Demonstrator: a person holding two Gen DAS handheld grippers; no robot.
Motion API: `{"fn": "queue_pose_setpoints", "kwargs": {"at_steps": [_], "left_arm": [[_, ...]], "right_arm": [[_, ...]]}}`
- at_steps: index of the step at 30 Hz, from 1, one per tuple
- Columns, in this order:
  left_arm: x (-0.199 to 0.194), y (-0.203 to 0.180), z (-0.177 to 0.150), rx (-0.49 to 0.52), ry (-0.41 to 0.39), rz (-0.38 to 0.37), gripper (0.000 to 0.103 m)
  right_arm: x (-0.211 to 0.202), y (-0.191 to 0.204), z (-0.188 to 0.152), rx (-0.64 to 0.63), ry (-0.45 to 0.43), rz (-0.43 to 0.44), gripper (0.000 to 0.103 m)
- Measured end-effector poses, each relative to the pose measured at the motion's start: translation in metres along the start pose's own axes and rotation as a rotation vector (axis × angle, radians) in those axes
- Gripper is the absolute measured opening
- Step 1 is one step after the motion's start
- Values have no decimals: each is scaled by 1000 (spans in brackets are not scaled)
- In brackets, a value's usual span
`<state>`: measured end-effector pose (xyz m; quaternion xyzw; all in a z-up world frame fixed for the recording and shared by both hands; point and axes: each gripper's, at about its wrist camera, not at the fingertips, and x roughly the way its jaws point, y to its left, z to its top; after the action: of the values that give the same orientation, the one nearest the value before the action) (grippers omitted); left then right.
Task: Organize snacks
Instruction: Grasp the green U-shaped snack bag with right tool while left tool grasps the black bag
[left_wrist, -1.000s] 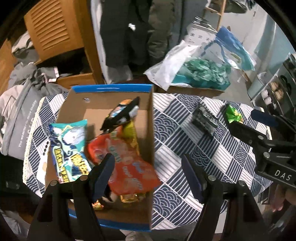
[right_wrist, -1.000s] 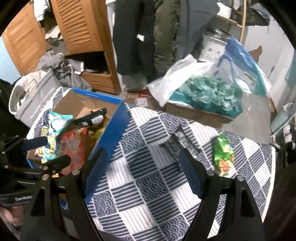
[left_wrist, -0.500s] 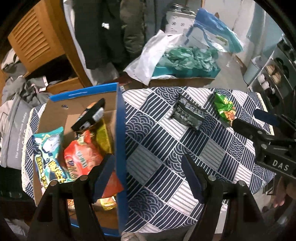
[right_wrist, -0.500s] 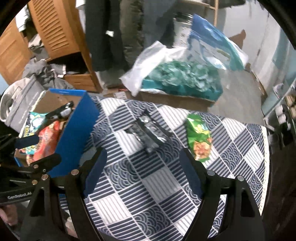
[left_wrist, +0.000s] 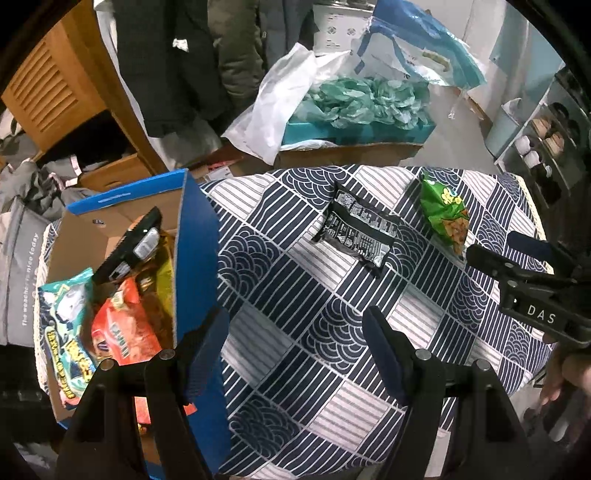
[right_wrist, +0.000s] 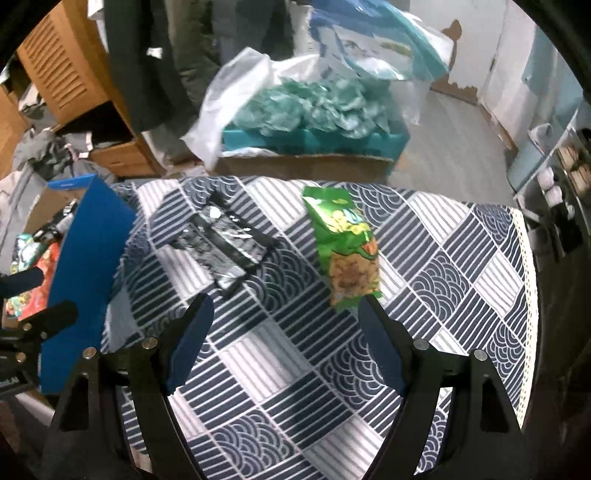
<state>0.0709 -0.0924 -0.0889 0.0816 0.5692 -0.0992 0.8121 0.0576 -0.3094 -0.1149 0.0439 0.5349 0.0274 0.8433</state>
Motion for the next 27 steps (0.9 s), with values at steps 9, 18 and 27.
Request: {"fn": "queue_pose_setpoints", "kwargs": {"at_steps": [9, 18, 27], "left_arm": [[48, -10, 22, -72, 68, -22, 76], [92, -19, 53, -220, 108, -106, 76], [135, -10, 65, -402, 169, -174, 76]], "right_arm": [[36, -47, 26, 54, 50, -16, 80], [90, -66, 46, 37, 108, 9, 80], [126, -64, 37, -5, 144, 11, 55]]}}
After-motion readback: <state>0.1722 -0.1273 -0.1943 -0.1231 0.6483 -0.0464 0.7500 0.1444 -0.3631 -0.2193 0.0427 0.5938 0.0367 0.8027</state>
